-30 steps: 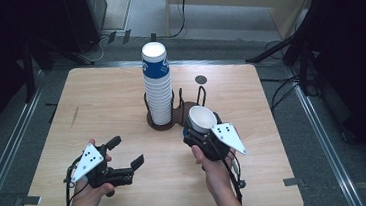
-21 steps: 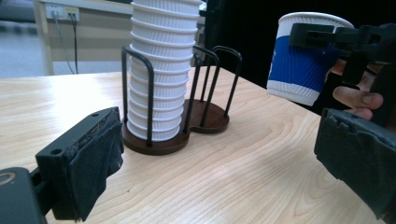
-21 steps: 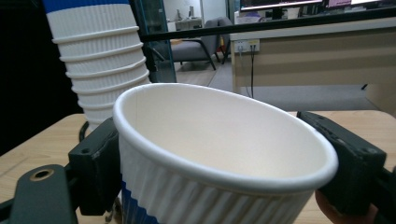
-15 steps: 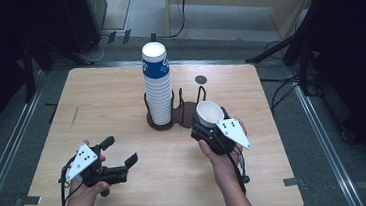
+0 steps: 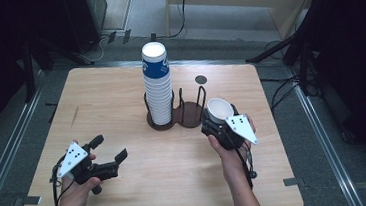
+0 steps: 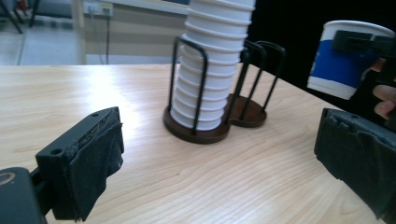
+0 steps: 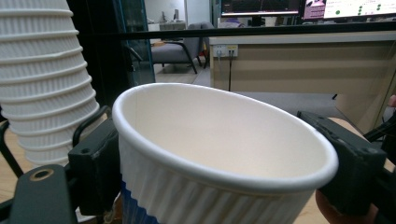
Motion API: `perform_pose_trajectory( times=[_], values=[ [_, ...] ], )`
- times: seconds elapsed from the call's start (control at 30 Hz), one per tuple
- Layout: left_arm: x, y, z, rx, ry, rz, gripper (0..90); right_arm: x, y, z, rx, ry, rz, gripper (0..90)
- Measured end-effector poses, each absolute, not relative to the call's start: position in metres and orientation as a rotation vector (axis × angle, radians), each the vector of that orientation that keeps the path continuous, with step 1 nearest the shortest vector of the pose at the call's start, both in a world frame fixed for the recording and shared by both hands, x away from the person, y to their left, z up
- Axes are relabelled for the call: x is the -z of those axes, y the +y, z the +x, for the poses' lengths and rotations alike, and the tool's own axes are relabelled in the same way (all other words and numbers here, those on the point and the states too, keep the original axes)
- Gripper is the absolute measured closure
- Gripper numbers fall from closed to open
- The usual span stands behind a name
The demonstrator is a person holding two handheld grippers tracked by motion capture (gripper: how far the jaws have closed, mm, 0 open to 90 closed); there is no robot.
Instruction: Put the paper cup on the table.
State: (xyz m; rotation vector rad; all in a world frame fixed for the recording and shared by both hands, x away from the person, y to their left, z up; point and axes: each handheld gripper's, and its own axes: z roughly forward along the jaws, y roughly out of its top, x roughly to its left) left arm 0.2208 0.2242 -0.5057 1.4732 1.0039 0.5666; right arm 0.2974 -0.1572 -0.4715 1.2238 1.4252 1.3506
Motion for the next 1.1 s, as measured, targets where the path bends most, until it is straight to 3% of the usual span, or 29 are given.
perform_pose_trajectory(
  times=[0.5, 1.1],
  values=[
    [0.521, 0.275, 0.229, -0.633, 1.152, 1.395, 2.0, 0.491, -0.170, 0.319, -1.260, 1.414, 1.233, 14.5],
    [0.529, 0.308, 0.230, -0.706, 1.229, 1.372, 2.0, 0.507, -0.191, 0.358, -1.171, 1.341, 1.268, 14.6]
  ],
)
